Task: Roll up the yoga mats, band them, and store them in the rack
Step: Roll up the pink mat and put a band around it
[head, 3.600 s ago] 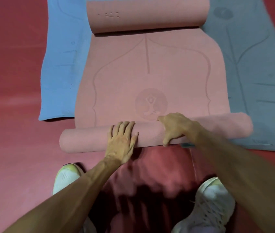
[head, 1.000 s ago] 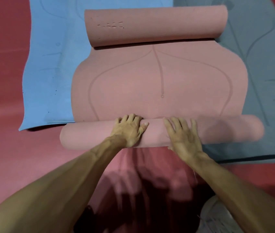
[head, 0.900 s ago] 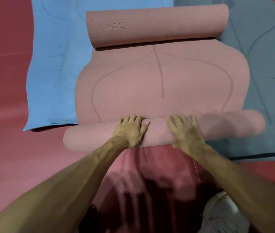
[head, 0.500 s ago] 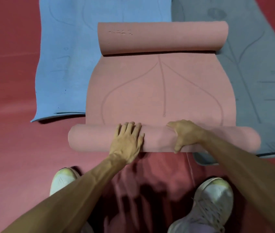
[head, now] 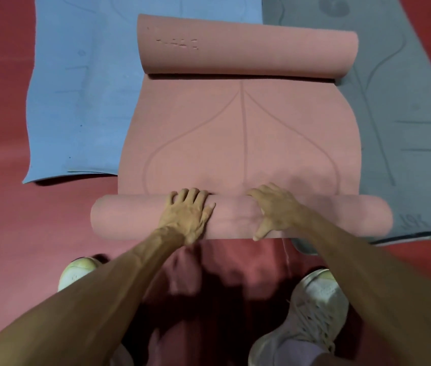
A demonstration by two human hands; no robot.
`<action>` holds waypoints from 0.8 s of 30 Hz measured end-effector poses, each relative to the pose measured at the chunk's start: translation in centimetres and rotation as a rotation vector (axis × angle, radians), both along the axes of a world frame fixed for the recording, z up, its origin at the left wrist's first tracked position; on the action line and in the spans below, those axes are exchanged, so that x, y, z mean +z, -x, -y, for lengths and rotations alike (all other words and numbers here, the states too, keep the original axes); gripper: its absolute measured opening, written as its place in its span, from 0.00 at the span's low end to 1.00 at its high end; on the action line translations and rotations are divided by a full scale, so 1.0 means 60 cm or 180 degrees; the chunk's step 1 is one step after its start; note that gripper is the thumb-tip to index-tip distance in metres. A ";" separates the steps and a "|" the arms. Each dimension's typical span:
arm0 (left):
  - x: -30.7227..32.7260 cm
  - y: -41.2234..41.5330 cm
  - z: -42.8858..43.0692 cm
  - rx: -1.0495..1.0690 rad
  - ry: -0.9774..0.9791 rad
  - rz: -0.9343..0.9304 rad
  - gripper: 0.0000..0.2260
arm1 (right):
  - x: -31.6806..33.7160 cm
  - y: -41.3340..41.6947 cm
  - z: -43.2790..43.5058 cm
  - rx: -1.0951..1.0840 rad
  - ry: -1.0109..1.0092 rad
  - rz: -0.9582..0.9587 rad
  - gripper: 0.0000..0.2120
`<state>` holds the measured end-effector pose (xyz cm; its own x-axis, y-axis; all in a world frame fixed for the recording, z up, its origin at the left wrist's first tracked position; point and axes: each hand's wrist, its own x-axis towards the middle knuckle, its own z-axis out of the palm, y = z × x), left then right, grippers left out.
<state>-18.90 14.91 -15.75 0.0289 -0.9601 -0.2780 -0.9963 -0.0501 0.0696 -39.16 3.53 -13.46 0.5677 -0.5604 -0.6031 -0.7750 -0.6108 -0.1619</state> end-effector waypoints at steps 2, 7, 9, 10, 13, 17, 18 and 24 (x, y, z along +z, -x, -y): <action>-0.002 -0.009 0.026 -0.0005 -0.0142 -0.0040 0.26 | -0.001 0.005 -0.011 -0.0023 0.0351 0.0161 0.54; -0.009 -0.027 0.076 0.0064 -0.0181 -0.0313 0.19 | -0.026 0.013 -0.059 -0.0068 0.1139 0.0443 0.55; -0.011 -0.032 0.093 0.0144 -0.0211 -0.0459 0.20 | -0.046 0.013 -0.075 -0.0137 0.1505 0.0500 0.55; -0.012 -0.034 0.100 0.0173 -0.0264 -0.0525 0.20 | -0.057 0.014 -0.081 -0.0179 0.1677 0.0575 0.53; -0.016 -0.035 0.104 0.0272 0.0239 -0.0482 0.19 | -0.078 0.013 -0.081 -0.0151 0.2041 0.0705 0.47; -0.014 -0.039 0.106 0.0197 0.0720 -0.0199 0.18 | -0.080 0.003 -0.057 -0.0076 0.1966 0.0528 0.56; -0.012 -0.041 0.112 0.0191 0.0681 -0.0237 0.19 | -0.076 0.001 -0.049 -0.0037 0.1932 0.0482 0.56; 0.000 -0.037 0.120 0.0653 0.0567 -0.0526 0.14 | -0.024 -0.011 0.002 0.0277 0.1331 0.0240 0.52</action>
